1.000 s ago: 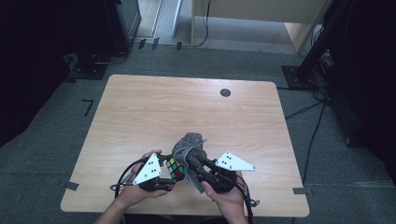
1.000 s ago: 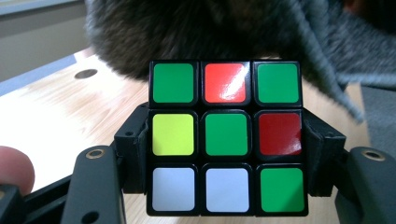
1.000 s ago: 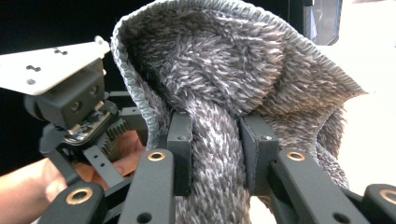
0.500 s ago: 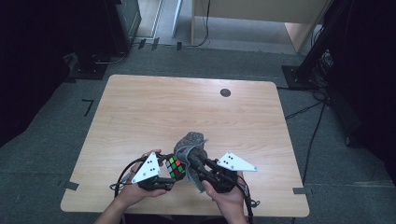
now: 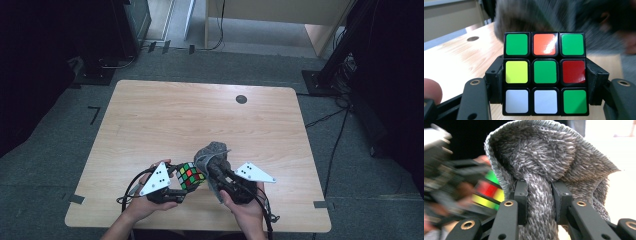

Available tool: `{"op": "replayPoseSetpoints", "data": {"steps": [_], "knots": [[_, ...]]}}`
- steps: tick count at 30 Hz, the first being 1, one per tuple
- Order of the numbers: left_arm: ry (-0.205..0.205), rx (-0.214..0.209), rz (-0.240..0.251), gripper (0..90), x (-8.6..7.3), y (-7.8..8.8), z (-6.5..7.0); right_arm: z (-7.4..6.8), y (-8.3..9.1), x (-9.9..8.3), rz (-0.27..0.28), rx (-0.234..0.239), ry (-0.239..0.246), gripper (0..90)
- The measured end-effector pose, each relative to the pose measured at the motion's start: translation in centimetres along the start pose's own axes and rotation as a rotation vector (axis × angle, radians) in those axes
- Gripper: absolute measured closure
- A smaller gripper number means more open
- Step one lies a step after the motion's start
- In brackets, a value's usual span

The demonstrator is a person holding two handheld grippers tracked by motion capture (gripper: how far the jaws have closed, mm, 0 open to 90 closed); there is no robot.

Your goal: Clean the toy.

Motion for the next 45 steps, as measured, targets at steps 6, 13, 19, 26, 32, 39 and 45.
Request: {"op": "replayPoseSetpoints", "data": {"steps": [6,13,19,26,32,39,45], "knots": [[-0.007,-0.014,0.006,34.4,0.0,-0.1,0.5,-1.5,0.1,0.8,0.037,0.088,0.015,70.3],[0.014,-0.003,0.015,34.5,0.1,0.2,0.0,0.5,-0.7,-1.0,-0.06,-0.032,0.014,70.5],[-0.005,0.026,-0.033,34.5,-0.3,-0.4,0.0,-1.0,-0.2,0.2,0.001,0.012,0.059,70.0],[-0.018,0.001,-0.008,34.5,0.1,-0.1,0.6,-1.3,-0.5,0.0,0.009,0.04,0.07,70.1],[-0.002,0.015,0.0,34.5,0.1,0.1,0.2,0.7,-0.7,-1.3,-0.066,-0.045,0.022,70.5],[-0.06,0.062,-0.04,34.5,-0.4,-0.6,0.7,-1.8,-0.1,0.4,0.026,0.058,0.083,70.2],[-0.044,0.058,-0.002,34.4,0.0,0.0,0.5,0.0,-0.9,-1.2,-0.044,-0.035,0.069,70.6]]}}
Point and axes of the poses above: each handheld gripper's, and its own axes: y roughly backward along the jaws, x roughly out of its top, z roughly to its right, the point moved 2 cm from there along -y, roughly forward along the jaws, and after that the axes turned 11 degrees about y, right-handed, at the moved point
